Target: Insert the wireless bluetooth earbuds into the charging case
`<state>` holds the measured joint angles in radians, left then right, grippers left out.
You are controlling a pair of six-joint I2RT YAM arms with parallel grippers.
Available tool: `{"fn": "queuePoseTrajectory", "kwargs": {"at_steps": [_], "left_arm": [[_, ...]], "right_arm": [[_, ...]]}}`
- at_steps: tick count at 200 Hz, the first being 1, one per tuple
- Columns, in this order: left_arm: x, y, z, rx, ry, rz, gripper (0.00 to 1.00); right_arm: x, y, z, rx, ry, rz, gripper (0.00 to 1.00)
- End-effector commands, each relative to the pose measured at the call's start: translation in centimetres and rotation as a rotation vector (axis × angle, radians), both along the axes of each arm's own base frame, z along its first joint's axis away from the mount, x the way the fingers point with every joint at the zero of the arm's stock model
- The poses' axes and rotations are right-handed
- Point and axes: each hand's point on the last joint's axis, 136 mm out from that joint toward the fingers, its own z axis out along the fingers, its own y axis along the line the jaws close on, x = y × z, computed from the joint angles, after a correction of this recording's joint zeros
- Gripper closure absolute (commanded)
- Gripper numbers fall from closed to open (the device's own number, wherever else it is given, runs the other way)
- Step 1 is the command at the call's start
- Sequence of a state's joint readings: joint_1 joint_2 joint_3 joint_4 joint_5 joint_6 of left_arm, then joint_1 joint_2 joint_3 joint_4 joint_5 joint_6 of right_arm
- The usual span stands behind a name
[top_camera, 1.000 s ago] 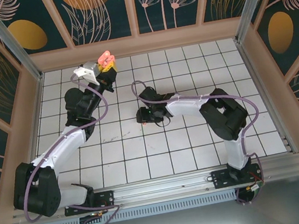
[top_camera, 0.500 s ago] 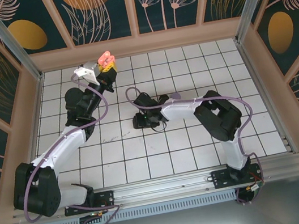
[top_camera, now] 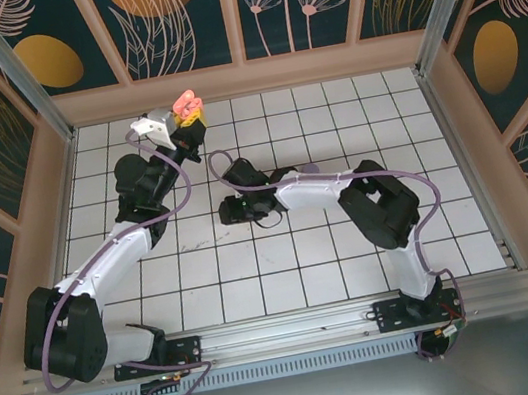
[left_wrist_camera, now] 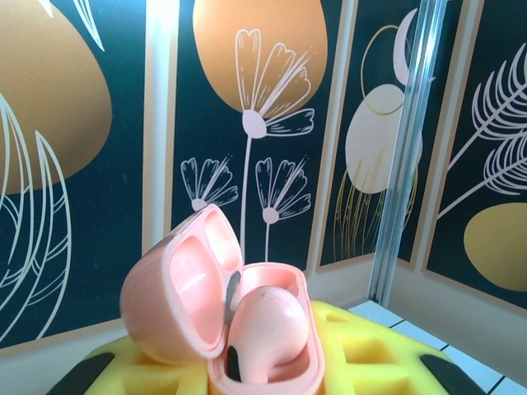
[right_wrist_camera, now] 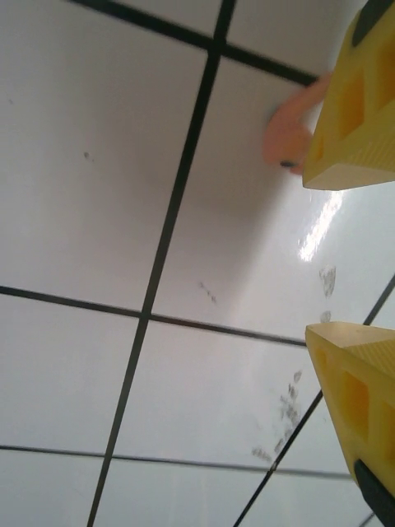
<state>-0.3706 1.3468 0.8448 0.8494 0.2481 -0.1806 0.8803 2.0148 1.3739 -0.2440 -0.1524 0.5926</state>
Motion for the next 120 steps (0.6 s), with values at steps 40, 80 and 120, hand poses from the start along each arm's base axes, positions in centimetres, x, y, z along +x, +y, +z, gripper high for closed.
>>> {"fn": "queuePoseTrajectory", "kwargs": {"at_steps": [40, 80, 120], "left_arm": [[-0.1, 2.5, 3.7, 0.024, -0.083, 0.089, 1.0], [0.1, 2.9, 3.4, 0.052, -0.076, 0.117, 1.0], [0.3, 3.0, 2.9, 0.064, -0.065, 0.128, 1.0]], "right_arm": [[3.6, -4.7, 1.6, -0.295, -0.335, 0.335, 0.47], [5.0, -4.9, 1.8, -0.302, -0.426, 0.513, 0.47], [4.2, -3.8, 1.8, -0.259, -0.4, 0.643, 0.47]]}}
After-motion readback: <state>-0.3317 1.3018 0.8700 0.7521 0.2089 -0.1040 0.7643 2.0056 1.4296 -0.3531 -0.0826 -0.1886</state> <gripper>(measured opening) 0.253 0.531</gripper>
